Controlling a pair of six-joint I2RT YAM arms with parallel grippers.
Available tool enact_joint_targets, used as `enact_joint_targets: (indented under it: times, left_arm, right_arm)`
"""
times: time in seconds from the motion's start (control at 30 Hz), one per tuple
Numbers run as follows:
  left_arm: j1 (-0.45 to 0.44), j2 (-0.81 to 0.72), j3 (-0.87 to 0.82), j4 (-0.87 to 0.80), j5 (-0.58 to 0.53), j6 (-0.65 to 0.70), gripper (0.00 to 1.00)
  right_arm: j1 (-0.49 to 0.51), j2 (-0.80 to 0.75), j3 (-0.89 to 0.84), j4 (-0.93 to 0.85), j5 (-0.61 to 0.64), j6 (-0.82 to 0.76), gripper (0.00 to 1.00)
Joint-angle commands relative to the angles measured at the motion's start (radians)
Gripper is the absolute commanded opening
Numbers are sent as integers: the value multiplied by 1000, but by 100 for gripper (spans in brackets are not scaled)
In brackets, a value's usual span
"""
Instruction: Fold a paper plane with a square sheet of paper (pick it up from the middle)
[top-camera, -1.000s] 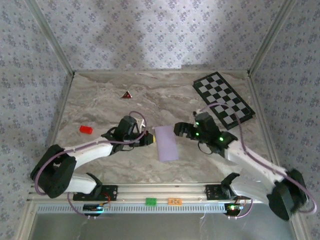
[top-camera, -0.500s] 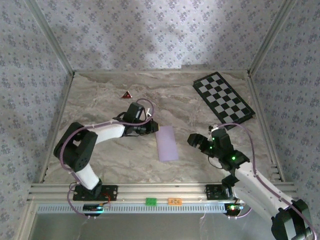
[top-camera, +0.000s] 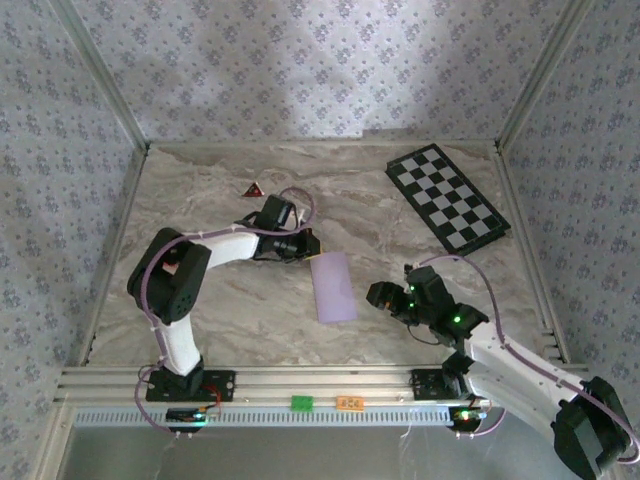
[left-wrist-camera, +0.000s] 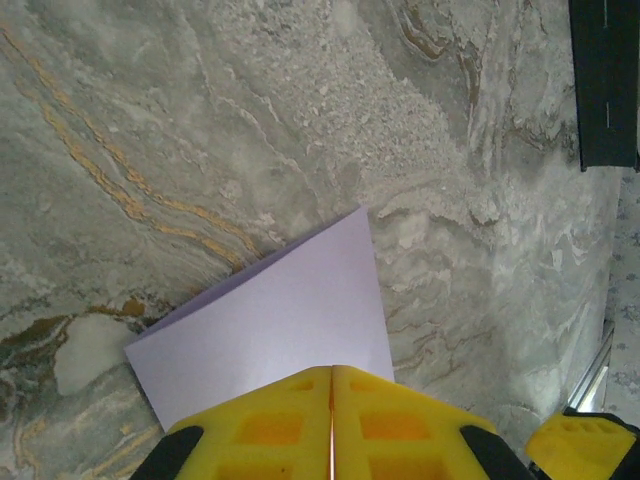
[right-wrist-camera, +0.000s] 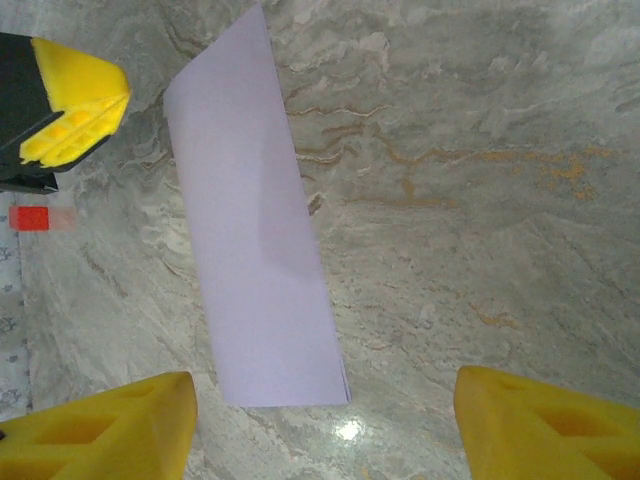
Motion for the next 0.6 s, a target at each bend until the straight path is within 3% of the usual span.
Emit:
enact_joint_targets:
  times: [0.0, 0.57]
  left_arm:
    - [4, 27, 41, -30, 33, 19, 10]
    - [14, 67, 62, -8, 49, 6, 8]
  right_arm:
    - [6, 39, -4, 14, 4, 16, 69]
    - [37, 210, 101, -58, -19, 21, 64]
